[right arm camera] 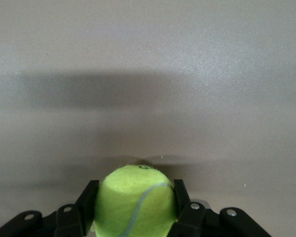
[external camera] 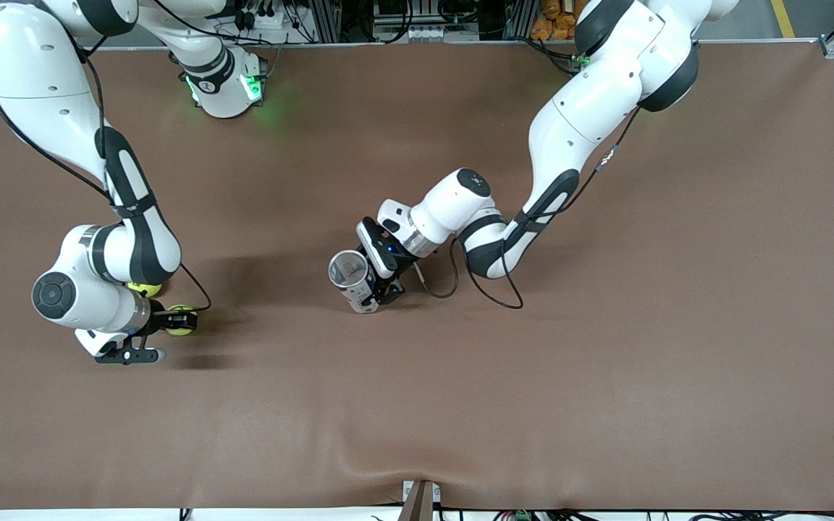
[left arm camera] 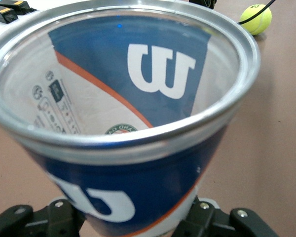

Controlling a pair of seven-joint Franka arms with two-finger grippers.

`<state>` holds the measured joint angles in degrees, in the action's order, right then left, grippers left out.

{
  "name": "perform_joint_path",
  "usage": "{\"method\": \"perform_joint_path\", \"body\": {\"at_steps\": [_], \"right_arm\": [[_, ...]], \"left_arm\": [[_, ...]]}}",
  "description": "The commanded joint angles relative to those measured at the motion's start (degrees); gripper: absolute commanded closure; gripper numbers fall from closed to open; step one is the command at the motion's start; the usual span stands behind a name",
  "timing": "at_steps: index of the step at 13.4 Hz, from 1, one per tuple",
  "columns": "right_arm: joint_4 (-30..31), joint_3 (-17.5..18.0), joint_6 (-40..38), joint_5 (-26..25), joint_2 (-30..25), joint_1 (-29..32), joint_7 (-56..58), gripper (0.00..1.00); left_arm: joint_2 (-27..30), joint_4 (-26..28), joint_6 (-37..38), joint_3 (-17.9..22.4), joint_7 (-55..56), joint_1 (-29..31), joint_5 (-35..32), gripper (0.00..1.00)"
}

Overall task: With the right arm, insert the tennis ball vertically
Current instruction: 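Carry the ball over the can opening and release it inside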

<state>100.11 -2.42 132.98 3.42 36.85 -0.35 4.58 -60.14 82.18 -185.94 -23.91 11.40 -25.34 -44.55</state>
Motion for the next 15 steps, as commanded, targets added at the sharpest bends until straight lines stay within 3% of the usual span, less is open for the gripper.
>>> {"method": "perform_joint_path", "body": {"at_steps": [1, 3, 5, 7, 11, 15], "right_arm": [[-4.5, 0.1, -7.2, 1.1, -0.6, -0.5, -0.8, 0.87], [-12.2, 0.2, -19.6, 2.4, -0.8, -0.6, -5.2, 0.87], [-16.9, 0.7, -26.8, 5.3, -1.5, -2.6, -9.0, 0.87], [-19.5, 0.9, -28.9, 9.4, -3.6, -5.2, -18.3, 0.87], [-26.2, 2.5, -33.8, 11.1, -4.2, -12.4, -38.0, 0.87], [-26.4, 7.8, -33.5, 10.9, -4.3, -16.0, -53.0, 0.87]], "left_arm": [[-0.9, -0.8, -0.4, 0.4, 1.0, -0.3, 0.4, 0.25], [-0.7, -0.6, -0.4, 0.4, 1.0, -0.1, 0.3, 0.25], [-0.6, 0.2, -0.6, 0.4, 0.9, 0.0, 0.0, 0.25], [-0.3, 1.8, -2.4, 0.4, 0.9, 0.2, -0.1, 0.26], [-0.2, 1.8, -3.6, 0.4, 0.8, 0.9, -0.7, 0.26], [-0.2, 1.4, -3.7, 0.4, 0.7, 0.7, -0.1, 0.26]]}}
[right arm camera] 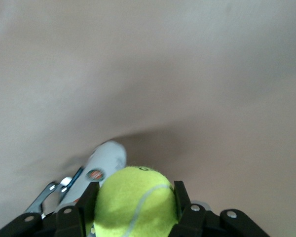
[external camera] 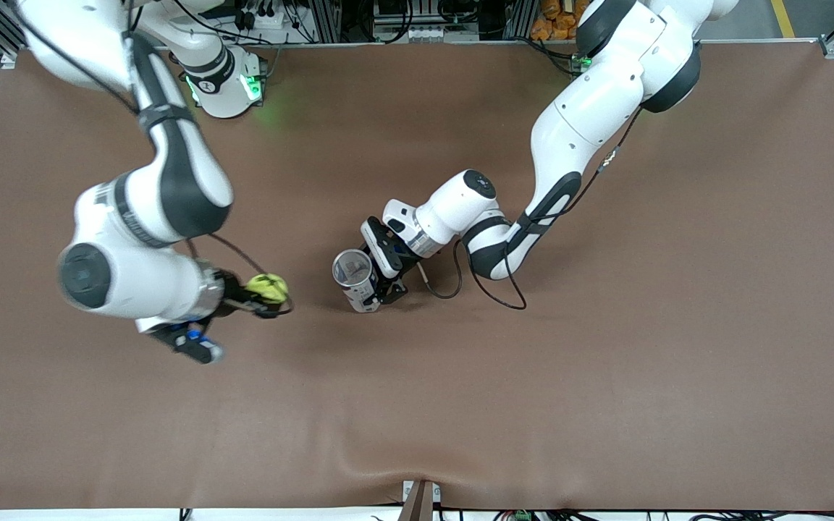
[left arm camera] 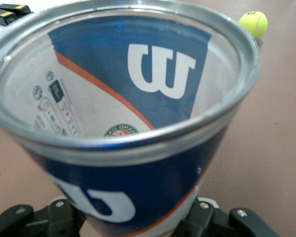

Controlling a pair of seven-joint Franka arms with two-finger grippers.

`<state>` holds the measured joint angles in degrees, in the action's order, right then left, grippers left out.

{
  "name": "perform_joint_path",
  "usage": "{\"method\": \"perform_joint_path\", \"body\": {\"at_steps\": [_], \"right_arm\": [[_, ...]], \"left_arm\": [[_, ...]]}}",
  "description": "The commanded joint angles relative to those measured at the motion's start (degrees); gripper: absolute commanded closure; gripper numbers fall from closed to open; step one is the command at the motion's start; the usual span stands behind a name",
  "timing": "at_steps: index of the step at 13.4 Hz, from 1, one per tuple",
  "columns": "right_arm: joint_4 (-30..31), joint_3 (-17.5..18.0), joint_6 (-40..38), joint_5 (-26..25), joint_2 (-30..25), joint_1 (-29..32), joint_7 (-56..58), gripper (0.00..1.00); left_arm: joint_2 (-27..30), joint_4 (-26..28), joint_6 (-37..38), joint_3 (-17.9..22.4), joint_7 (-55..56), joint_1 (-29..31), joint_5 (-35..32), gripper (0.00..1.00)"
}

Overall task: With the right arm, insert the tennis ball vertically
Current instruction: 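Carry the ball over the can opening and release it inside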

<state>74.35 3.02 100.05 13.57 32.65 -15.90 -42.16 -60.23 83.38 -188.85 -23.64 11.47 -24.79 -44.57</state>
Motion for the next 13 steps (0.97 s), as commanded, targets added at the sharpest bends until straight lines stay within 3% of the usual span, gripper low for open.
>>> {"method": "perform_joint_path", "body": {"at_steps": [1, 8, 10, 11, 13], "right_arm": [[-0.7, 3.7, -0.4, 0.6, -0.1, -1.2, -9.3, 0.87], [-2.1, 3.7, 1.9, 0.5, 0.5, -6.4, -17.4, 0.83], [-1.8, 3.7, 2.6, 0.7, 0.6, -6.8, -17.6, 0.45], [-1.8, 3.7, 2.5, 0.7, 0.7, -6.8, -17.6, 0.00], [-1.8, 3.7, 2.5, 0.1, 0.7, -7.8, -17.4, 0.00]], "left_arm": [[-0.2, 0.2, -0.8, 0.1, 0.7, 0.2, -0.1, 0.26], [-0.2, 0.2, -0.8, 0.1, 0.7, 0.2, -0.2, 0.27], [-0.1, 0.3, -0.8, 0.0, 0.7, 0.3, -0.3, 0.27], [-0.1, 0.2, -0.8, 0.1, 0.7, 0.3, -0.3, 0.27], [0.0, 0.2, -0.9, 0.0, 0.7, 0.4, -0.3, 0.27]]}}
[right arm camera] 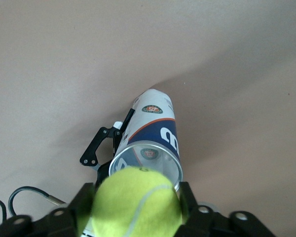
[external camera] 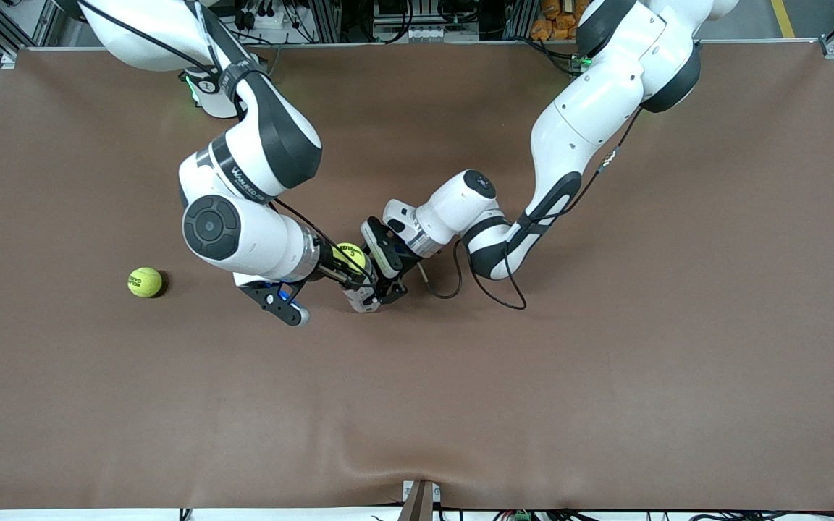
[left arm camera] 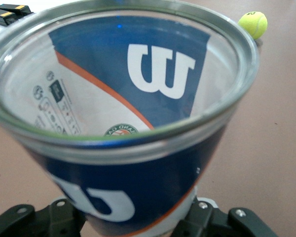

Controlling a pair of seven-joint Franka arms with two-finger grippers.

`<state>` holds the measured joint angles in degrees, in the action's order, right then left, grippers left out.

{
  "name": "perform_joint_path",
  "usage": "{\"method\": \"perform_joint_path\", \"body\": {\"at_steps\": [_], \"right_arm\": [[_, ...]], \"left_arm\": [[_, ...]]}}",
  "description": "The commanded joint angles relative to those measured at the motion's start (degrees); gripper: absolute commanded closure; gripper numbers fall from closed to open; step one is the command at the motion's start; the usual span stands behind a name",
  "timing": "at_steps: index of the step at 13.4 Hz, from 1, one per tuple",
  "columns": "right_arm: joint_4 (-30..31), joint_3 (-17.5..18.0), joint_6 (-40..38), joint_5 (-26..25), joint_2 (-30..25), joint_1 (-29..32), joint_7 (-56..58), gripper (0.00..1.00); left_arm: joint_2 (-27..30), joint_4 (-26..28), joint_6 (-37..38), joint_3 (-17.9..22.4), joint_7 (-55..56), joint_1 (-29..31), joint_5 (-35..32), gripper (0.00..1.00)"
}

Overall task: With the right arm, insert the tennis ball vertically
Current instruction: 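Carry the ball over the can opening and release it inside, then move the right gripper back to the second tennis ball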

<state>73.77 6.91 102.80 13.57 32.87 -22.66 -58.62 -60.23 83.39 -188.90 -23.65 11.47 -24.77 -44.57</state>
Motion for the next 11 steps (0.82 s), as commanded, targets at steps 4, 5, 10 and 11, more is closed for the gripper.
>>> {"method": "perform_joint_path", "body": {"at_steps": [4, 5, 10, 11], "right_arm": [[-1.5, -0.7, -0.8, 0.1, -0.3, -0.1, -0.5, 0.00], [-1.6, -0.9, -0.8, 0.0, -0.4, 0.7, -0.4, 0.00], [-3.1, -0.8, -2.1, -1.4, -0.4, 13.5, 15.9, 0.00], [-2.8, -0.9, -4.1, -2.3, -0.4, 16.0, 21.1, 0.00]], "left_arm": [[0.1, 0.2, -1.0, 0.0, 0.7, 0.7, -0.3, 0.27], [0.1, 0.2, -1.0, 0.0, 0.7, 0.8, -0.3, 0.27], [0.2, 0.0, -1.0, -0.1, 0.7, 0.9, -0.3, 0.27], [0.2, 0.0, -1.0, -0.1, 0.5, 0.9, -0.3, 0.27]]}}
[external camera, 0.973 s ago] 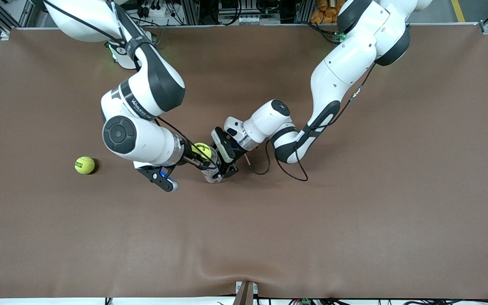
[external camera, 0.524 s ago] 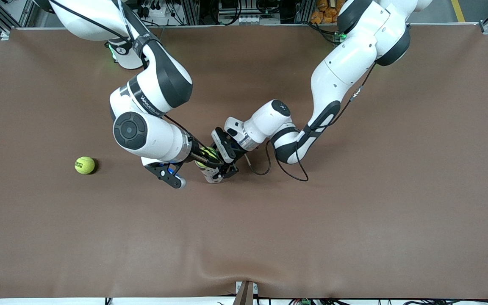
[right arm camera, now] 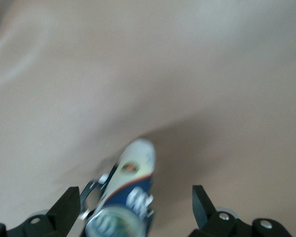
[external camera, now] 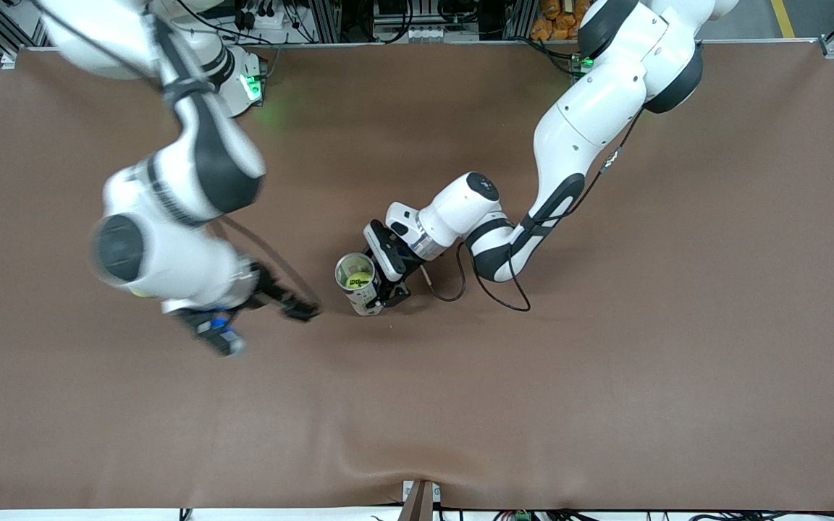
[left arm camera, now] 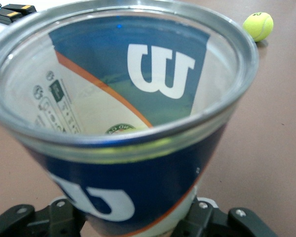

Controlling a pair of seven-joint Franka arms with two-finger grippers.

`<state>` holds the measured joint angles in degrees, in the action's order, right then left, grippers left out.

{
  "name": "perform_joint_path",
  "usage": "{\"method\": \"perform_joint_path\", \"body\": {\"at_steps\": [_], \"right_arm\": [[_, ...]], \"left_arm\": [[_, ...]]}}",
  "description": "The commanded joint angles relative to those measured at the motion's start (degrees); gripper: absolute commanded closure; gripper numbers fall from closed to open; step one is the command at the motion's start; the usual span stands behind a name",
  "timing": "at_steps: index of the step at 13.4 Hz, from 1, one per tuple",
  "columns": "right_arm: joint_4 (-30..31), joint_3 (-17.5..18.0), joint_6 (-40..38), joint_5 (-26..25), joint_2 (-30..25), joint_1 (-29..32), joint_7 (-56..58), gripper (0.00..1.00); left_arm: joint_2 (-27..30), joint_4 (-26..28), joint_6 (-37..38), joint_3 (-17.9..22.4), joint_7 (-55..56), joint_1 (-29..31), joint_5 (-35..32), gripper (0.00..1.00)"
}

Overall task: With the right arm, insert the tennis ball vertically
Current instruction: 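Move the right gripper back to the second tennis ball, then grasp the second tennis ball with the right gripper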

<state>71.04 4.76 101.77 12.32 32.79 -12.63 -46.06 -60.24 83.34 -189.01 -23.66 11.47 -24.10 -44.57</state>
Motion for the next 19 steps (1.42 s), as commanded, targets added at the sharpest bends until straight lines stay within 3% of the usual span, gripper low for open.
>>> {"method": "perform_joint_path", "body": {"at_steps": [1, 4, 7, 8, 12, 19], "right_arm": [[0.3, 0.8, -5.1, -3.0, -0.1, 8.7, 14.4, 0.00], [3.1, 0.2, -6.2, -6.4, 0.7, 16.4, 32.0, 0.00], [8.5, -0.8, -3.4, -17.7, 1.8, 17.4, 34.2, 0.00], [10.4, -0.8, -2.1, -19.0, 1.9, 18.1, 34.8, 0.00], [20.2, -0.8, 5.4, -19.2, 1.6, 22.4, 42.8, 0.00], [27.1, -0.8, 6.2, -16.8, 1.0, 26.9, 46.9, 0.00]], "left_arm": [[0.2, 0.1, -1.0, -0.1, 0.7, 0.2, -0.3, 0.27], [0.2, 0.1, -1.0, -0.1, 0.7, 0.3, -0.3, 0.22], [0.2, 0.0, -1.0, -0.3, 0.8, 0.3, -0.1, 0.17], [0.2, 0.1, -1.0, -0.4, 0.8, 0.3, -0.1, 0.11], [0.2, 0.0, -1.0, -0.4, 0.7, 0.3, -0.1, 0.09], [0.2, -0.8, -1.0, -0.5, 0.7, 0.3, 0.2, 0.02]]}}
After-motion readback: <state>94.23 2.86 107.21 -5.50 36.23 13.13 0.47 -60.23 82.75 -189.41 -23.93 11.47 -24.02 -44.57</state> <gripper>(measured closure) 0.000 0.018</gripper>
